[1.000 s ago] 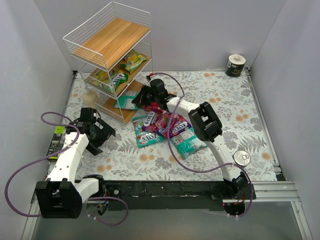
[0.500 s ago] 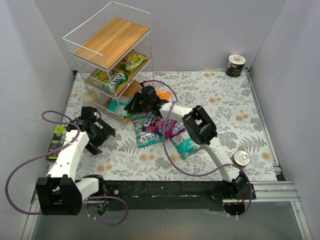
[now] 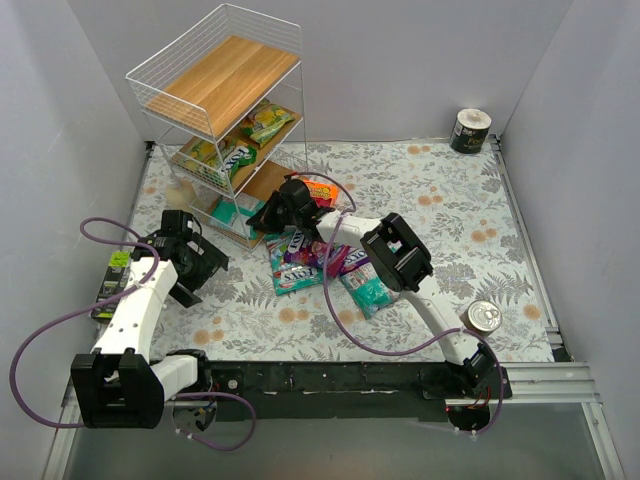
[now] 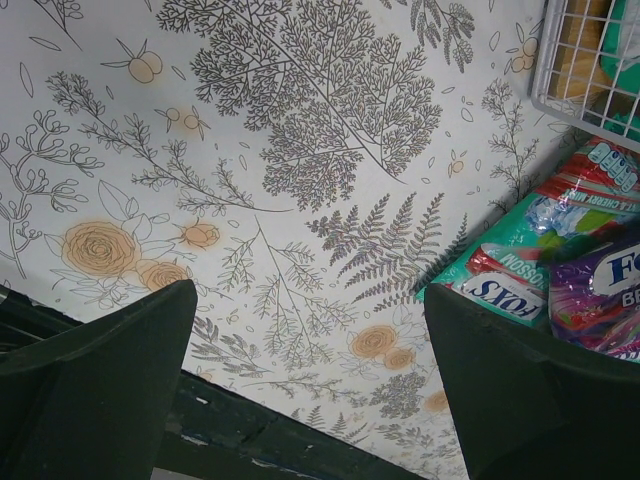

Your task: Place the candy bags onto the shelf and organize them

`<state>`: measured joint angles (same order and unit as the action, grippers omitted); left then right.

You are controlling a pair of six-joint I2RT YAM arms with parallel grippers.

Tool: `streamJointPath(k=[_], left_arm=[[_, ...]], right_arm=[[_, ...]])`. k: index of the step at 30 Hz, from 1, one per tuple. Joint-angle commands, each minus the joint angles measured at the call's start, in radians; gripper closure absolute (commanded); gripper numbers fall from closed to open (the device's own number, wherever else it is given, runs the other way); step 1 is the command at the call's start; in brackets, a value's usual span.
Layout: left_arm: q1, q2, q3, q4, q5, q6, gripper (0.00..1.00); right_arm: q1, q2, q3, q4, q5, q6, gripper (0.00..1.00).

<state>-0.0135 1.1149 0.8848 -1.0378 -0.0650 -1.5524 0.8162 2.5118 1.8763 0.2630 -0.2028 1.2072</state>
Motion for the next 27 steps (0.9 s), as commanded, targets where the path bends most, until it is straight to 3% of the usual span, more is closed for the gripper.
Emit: streamJointPath(k=[1, 14, 27], left_arm=[[-0.002, -0.009, 0.020, 0.005, -0.012, -0.008, 0.02], [-0.002, -0.023, 0.008, 0.013, -0.006, -0.011, 0.02], [-0.002, -0.023, 0.008, 0.009, -0.010, -0.002, 0.02]], right_arm=[[0.018, -0.036, 0.009, -0.062, -0.024, 0.040, 0.94], [0.035, -0.143, -0.117, -0.108, -0.029, 0.103, 0.94], [0.032, -0.013, 0.080, -0.180, -0.127, 0.019, 0.80]])
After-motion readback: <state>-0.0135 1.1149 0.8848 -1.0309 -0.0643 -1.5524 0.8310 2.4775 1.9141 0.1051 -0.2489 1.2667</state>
